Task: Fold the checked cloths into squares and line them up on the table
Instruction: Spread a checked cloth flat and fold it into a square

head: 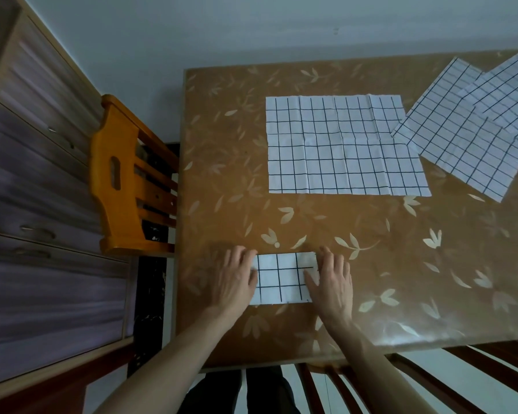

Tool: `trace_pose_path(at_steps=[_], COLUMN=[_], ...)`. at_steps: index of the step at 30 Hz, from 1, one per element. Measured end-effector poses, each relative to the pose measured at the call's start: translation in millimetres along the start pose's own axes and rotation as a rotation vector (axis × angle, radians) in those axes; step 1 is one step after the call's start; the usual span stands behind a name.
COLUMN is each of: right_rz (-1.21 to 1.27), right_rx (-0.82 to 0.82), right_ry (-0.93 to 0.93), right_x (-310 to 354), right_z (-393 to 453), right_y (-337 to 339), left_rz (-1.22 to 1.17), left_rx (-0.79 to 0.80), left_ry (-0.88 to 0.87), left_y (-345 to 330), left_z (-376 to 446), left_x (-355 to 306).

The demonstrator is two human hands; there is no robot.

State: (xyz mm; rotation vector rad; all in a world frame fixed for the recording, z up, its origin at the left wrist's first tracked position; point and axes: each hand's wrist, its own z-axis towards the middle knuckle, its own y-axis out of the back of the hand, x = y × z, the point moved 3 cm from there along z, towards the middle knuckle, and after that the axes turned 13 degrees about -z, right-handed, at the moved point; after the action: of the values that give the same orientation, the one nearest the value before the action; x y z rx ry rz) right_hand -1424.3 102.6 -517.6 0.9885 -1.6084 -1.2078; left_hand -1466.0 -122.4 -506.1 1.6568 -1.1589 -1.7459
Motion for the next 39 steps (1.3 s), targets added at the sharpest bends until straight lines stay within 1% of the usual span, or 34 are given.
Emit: trace_pose_path(at_steps=[2,5,7,10,15,19,25,32,39], right_rz=[-0.085,-0.153,-0.229,-0.257,-0.234,-0.229,-0.252,-0.195,-0.128], right_rx=[-0.004,0.148,0.168,0.192,0.217,0.208,0.23,0.194,0.107], right_ry=[0.166,0.406,0.46,0.454,0.45,0.439,0.403,0.283,0.204], right_x=[6,8,4,1,4,3,1,7,7], right_z=[-3,-10,-16,-24,-23,-20,-18,-27,-39], right_y=[-2,-16,-25,-32,-24,-16,-3,18,51], left_rz=[0.041,0.129,0.179,0.206,0.219,0.225,0.224,0.153,0.036], left_rx=[0.105,0.265,0.308,0.324,0.338,0.302,0.304,0.267,0.159], left_ry=[-0.111,-0.114,-0.116,-0.146,-0.133,-0.126,-0.141,-0.169,-0.196], left_y=[-7,-18,-18,-15,-14,-10,-9,-3,10], left_z=[-8,-17,-22,-28,-30,-23,-18,-19,-21], left_x=[-5,-1,3,10,9,-2,-8,-12,-29])
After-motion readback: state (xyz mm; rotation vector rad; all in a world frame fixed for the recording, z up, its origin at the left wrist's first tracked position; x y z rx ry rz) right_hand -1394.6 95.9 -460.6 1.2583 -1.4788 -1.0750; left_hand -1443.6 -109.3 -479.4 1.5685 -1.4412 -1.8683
